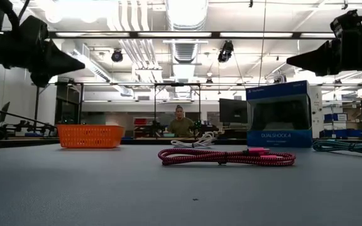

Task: Pick and place USB-C Cables
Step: Put the black charger cable into the orange basket

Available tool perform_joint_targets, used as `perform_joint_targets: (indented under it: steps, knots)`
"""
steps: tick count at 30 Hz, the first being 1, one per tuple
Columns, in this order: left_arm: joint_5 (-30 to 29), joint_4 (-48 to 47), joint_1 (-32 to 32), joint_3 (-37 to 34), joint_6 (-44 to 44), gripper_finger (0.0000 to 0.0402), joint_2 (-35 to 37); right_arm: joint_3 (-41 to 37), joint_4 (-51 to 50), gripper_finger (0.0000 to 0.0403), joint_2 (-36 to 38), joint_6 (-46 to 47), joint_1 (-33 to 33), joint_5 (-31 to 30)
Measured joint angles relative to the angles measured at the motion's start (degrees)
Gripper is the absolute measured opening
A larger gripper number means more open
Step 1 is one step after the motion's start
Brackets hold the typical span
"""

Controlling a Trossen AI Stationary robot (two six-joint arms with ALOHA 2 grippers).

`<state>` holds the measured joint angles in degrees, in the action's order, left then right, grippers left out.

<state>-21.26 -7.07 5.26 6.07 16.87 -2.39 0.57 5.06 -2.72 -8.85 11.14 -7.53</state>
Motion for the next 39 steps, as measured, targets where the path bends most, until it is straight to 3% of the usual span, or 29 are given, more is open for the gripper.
perform_joint_targets:
  steps: [2, 7, 16, 19, 25, 32, 39]
  knots:
    - [0.0, 2.0, 0.0, 0.0, 4.2, 0.0002, 0.0, 0.0, 0.2, 0.0009, 0.0, 6.4, 0.0, 0.0]
    - [0.0, 7.3, 0.0, 0.0, 5.0, 0.0002, 0.0, 0.0, 0.4, 0.0009, 0.0, 20.3, 0.0, 0.0]
    - [-0.1, 12.1, 0.0, 0.0, 5.2, 0.0002, 0.0, 0.0, 3.5, 0.0009, 0.0, 26.0, 0.0, 0.0]
    - [-2.7, 14.3, 0.0, 0.0, 5.3, 0.0002, 0.0, 0.0, 4.4, 0.0009, 0.0, 29.1, 0.0, 0.0]
    - [-3.1, 16.0, 0.0, 0.0, 13.7, 0.0002, 0.0, 0.0, 10.6, 0.0009, 0.0, 26.8, 0.0, 0.0]
    - [-3.1, 16.4, 0.0, 0.0, 14.3, 0.0002, -1.8, 0.0, 20.9, 0.0009, 0.0, 16.6, 0.0, 0.0]
    - [-3.1, 24.1, 0.0, 0.2, 14.9, 0.0002, -9.4, 0.1, 27.0, 0.0009, 0.0, 10.3, 0.0, 0.1]
